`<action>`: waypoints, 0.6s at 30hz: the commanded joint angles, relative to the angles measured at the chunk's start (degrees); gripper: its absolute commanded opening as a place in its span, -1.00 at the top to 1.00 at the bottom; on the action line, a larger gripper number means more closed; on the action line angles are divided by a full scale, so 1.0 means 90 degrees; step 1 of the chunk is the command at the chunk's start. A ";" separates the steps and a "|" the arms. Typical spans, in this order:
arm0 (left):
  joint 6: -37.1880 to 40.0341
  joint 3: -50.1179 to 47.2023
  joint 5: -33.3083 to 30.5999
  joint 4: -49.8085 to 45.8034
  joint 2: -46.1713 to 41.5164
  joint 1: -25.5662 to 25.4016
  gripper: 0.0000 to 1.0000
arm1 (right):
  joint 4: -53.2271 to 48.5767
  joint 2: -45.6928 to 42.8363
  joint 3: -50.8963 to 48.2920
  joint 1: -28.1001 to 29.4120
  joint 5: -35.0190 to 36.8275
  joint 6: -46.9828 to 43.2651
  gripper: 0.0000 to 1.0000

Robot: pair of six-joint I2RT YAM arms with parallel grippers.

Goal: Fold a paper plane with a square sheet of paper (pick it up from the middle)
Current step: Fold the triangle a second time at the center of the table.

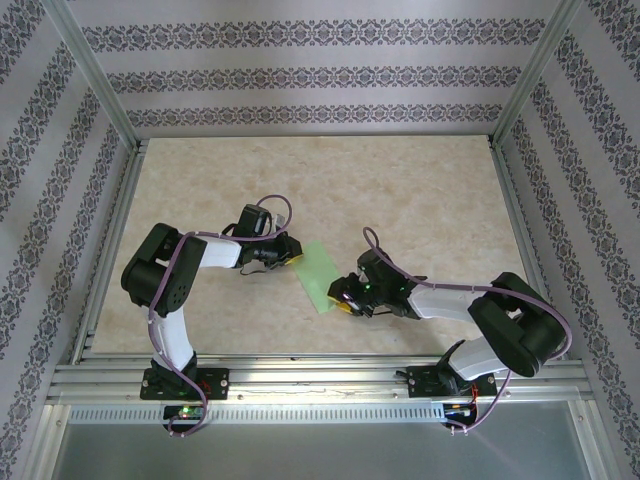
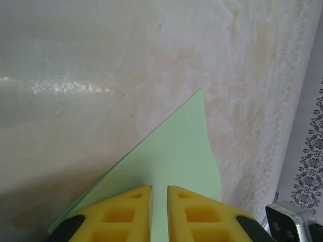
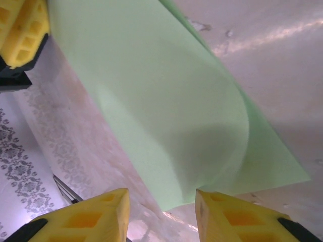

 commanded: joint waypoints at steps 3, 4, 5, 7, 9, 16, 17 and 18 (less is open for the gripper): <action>0.0150 -0.0009 -0.0013 -0.0520 0.0160 0.0062 0.71 | -0.0547 -0.0197 0.0255 -0.0174 -0.0231 -0.0594 0.21; 0.0175 -0.0007 -0.0013 -0.0530 0.0160 0.0062 0.71 | -0.0601 -0.0219 0.0272 -0.0192 -0.0225 -0.0654 0.21; 0.0183 -0.0007 -0.0012 -0.0544 0.0160 0.0065 0.70 | -0.0694 -0.0212 0.0318 -0.0222 -0.0255 -0.0750 0.21; 0.0188 0.0001 -0.0016 -0.0559 0.0151 0.0060 0.71 | -0.0901 -0.0281 0.0389 -0.0263 -0.0280 -0.0894 0.21; 0.0178 -0.0006 -0.0022 -0.0541 0.0149 0.0057 0.70 | -0.1194 -0.0433 0.0405 -0.0291 -0.0074 -0.0931 0.21; 0.0199 0.0033 -0.0004 -0.0578 0.0145 0.0060 0.70 | -0.1740 -0.0996 0.0228 -0.0586 0.0403 -0.1156 0.17; 0.0207 0.0044 0.0000 -0.0581 0.0164 0.0065 0.71 | -0.1792 -0.1028 0.0210 -0.0624 0.0402 -0.1193 0.17; 0.0206 0.0058 0.0007 -0.0584 0.0169 0.0062 0.71 | -0.1848 -0.1055 0.0200 -0.0655 0.0443 -0.1197 0.16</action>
